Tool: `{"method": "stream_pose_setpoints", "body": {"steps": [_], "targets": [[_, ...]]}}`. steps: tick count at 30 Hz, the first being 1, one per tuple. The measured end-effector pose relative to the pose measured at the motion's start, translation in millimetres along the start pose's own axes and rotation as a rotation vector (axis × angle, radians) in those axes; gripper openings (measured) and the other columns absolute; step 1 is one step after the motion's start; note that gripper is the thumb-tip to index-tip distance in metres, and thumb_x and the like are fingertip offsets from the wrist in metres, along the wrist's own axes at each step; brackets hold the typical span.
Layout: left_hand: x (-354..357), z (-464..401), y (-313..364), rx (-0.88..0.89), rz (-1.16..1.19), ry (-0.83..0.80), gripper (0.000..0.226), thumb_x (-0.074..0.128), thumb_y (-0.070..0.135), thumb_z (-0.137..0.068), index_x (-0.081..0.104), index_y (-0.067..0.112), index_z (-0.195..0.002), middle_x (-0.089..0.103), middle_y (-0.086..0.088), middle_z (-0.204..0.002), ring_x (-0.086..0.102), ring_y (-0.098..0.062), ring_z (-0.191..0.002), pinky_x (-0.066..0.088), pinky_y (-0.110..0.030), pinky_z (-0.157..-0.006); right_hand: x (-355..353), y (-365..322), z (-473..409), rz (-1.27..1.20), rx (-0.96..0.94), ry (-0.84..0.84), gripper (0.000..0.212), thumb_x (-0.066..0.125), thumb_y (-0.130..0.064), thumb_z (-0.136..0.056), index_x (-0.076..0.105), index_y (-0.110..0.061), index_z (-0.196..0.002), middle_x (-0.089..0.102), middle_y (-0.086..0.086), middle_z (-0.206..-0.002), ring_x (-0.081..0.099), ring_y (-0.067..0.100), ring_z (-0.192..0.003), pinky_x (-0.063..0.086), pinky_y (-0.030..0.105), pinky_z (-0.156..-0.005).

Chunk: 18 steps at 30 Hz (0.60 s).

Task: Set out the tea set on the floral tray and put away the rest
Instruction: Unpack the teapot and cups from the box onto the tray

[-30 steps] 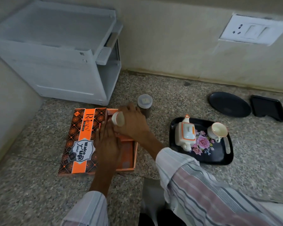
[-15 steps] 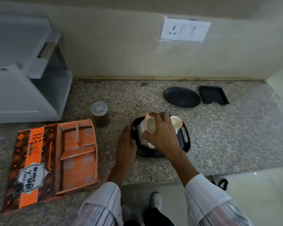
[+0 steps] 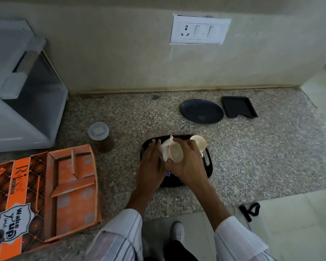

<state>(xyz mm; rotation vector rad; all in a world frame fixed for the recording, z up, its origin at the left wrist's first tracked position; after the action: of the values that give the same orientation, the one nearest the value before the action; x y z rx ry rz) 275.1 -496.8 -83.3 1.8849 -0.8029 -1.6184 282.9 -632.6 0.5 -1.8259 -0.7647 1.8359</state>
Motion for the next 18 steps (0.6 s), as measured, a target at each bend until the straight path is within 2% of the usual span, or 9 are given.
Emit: {"method": "stream_pose_setpoints", "body": {"steps": [4, 6, 8, 13, 18], "targets": [[14.7, -14.2, 10.8, -0.004, 0.067, -0.084, 0.09, 0.064, 0.036, -0.085, 0.012, 0.025, -0.158, 0.014, 0.002, -0.166, 0.015, -0.019, -0.153, 0.024, -0.044, -0.121, -23.1, 30.5, 18.3, -0.068, 0.055, 0.072, 0.069, 0.075, -0.037, -0.067, 0.053, -0.034, -0.132, 0.045, -0.006, -0.126, 0.054, 0.017, -0.105, 0.05, 0.033, -0.078], [19.0, -17.7, 14.8, 0.004, 0.042, -0.113, 0.098, 0.068, 0.036, -0.077, 0.012, 0.031, -0.157, 0.009, 0.008, -0.166, 0.014, -0.019, -0.153, 0.026, -0.046, -0.12, -32.8, 48.1, 25.4, -0.073, 0.07, 0.097, 0.07, 0.069, -0.045, -0.067, 0.054, -0.032, -0.134, 0.047, -0.005, -0.126, 0.054, 0.015, -0.105, 0.046, 0.027, -0.076], [22.9, -18.7, 23.0, 0.074, -0.032, -0.142, 0.103, 0.072, 0.046, -0.075, 0.011, 0.033, -0.157, 0.008, 0.006, -0.167, 0.01, -0.017, -0.154, 0.025, -0.044, -0.121, -38.4, 63.3, 28.7, -0.073, 0.106, 0.1, 0.074, 0.065, -0.05, -0.066, 0.053, -0.03, -0.136, 0.046, -0.005, -0.122, 0.055, 0.015, -0.104, 0.047, 0.029, -0.076], [29.8, -32.3, 29.9, 0.074, -0.195, -0.193, 0.114, 0.065, 0.079, -0.066, 0.01, 0.039, -0.156, 0.009, -0.004, -0.166, 0.011, -0.025, -0.153, 0.026, -0.049, -0.117, -45.2, 85.6, 16.9, -0.067, 0.178, 0.097, 0.07, 0.068, -0.043, -0.067, 0.053, -0.032, -0.134, 0.052, -0.001, -0.122, 0.055, 0.02, -0.107, 0.052, 0.039, -0.083], [40.6, -41.3, 18.1, -0.003, -0.271, -0.272, 0.115, 0.061, 0.087, -0.054, 0.015, 0.048, -0.152, 0.014, -0.004, -0.164, 0.019, -0.026, -0.15, 0.03, -0.051, -0.115, -33.2, 86.9, -3.7, -0.058, 0.207, 0.024, 0.062, 0.065, -0.047, -0.064, 0.056, -0.027, -0.122, 0.063, 0.005, -0.109, 0.058, 0.028, -0.098, 0.053, 0.046, -0.081]]}}
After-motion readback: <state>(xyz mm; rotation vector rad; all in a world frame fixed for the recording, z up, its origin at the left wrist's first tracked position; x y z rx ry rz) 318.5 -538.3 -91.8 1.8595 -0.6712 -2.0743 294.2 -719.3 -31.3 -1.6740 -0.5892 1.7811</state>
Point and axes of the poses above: each hand's wrist, its own z-axis away from the middle knuckle, its own x-axis out of the palm, y = z × x, the point moved 10 cm from there along -z, towards the middle knuckle
